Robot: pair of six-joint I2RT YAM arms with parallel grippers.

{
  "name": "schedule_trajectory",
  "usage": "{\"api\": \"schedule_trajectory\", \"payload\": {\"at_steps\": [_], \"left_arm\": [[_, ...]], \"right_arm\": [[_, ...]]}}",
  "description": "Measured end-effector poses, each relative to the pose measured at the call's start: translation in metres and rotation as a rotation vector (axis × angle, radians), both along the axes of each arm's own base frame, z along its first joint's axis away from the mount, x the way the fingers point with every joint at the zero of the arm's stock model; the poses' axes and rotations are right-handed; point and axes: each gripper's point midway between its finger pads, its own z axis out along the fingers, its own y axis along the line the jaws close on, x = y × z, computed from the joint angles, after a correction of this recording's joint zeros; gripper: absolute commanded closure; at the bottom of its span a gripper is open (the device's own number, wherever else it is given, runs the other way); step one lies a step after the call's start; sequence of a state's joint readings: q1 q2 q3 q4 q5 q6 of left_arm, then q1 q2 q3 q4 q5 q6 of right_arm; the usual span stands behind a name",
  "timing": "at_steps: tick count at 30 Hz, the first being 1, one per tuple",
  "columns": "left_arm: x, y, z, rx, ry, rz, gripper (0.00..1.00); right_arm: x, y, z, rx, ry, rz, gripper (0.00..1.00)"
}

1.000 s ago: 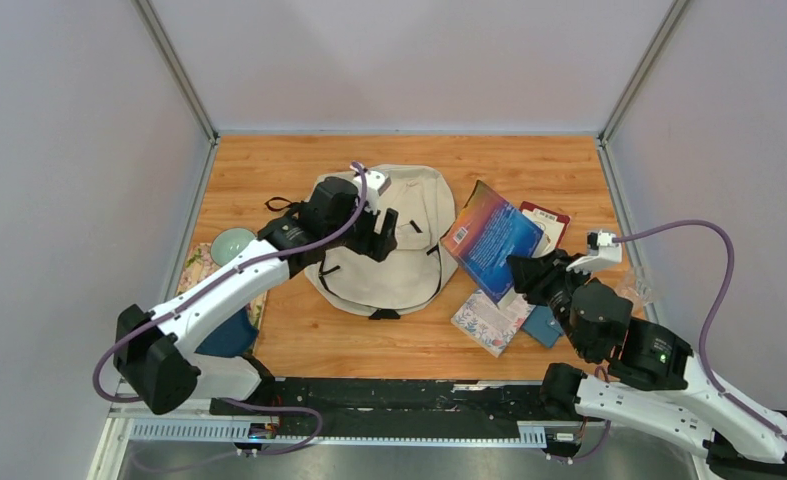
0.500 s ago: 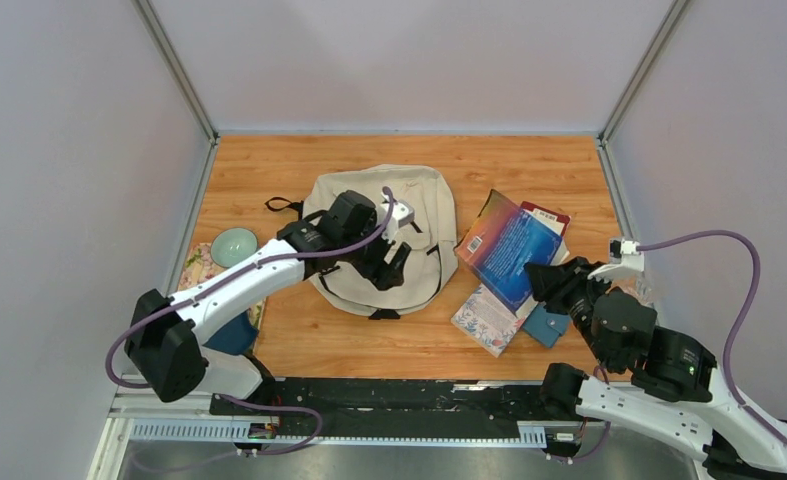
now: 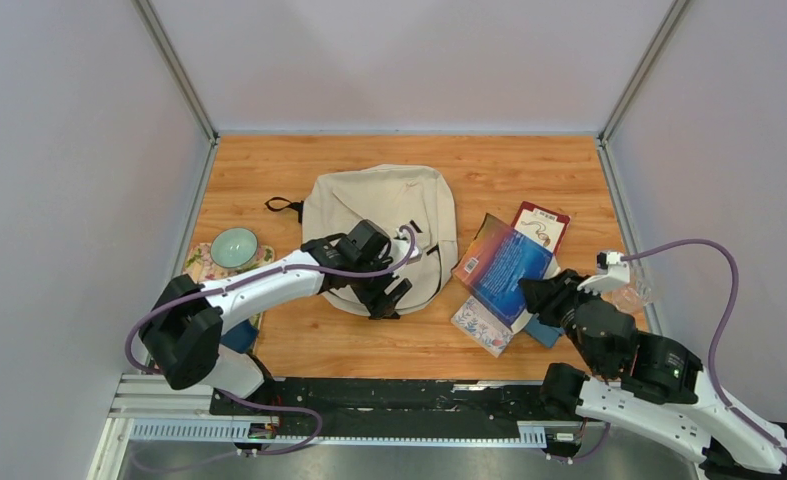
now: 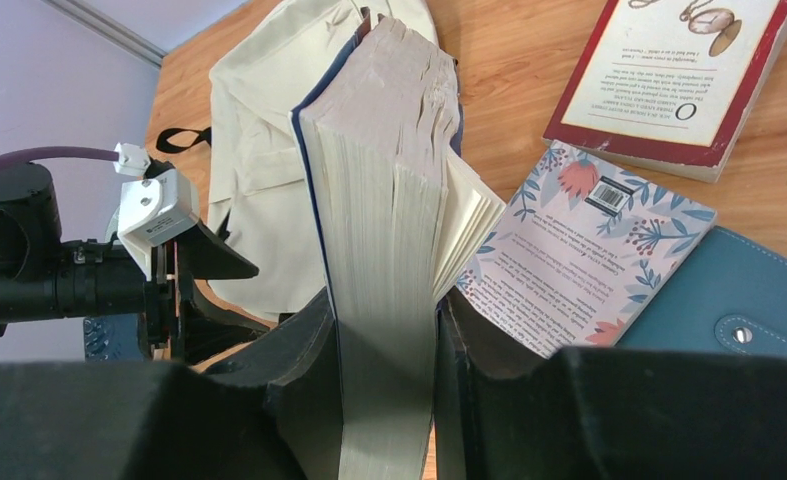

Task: Pack the student bag
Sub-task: Place the book in the student bag.

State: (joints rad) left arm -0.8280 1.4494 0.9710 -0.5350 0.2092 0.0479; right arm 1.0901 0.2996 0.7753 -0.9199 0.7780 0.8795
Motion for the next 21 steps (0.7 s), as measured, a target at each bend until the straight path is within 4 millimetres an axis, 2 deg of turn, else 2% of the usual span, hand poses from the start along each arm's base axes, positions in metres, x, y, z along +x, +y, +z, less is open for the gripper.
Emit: {"api": "schedule_trajectory", "payload": {"at_steps": [12,17,19,21], "left_arm": [[0.004,0.009,-0.019,0.080,-0.016,-0.042,0.21],[0.009,0.003,-0.029,0.121,0.016,-0.074,0.24],[0.009,0.004,-0.030,0.132,0.019,-0.084,0.27],[0.009,0.005,-0.031,0.138,0.020,-0.087,0.36]], "right_arm": [[0.006,0.012,-0.009,-0.001,0.037,-0.020,1.00],[0.005,0.015,-0.006,0.032,0.039,-0.015,1.00],[0.004,0.016,-0.003,0.058,0.036,-0.012,1.00],[0.004,0.015,0.000,0.078,0.030,-0.012,1.00]]}}
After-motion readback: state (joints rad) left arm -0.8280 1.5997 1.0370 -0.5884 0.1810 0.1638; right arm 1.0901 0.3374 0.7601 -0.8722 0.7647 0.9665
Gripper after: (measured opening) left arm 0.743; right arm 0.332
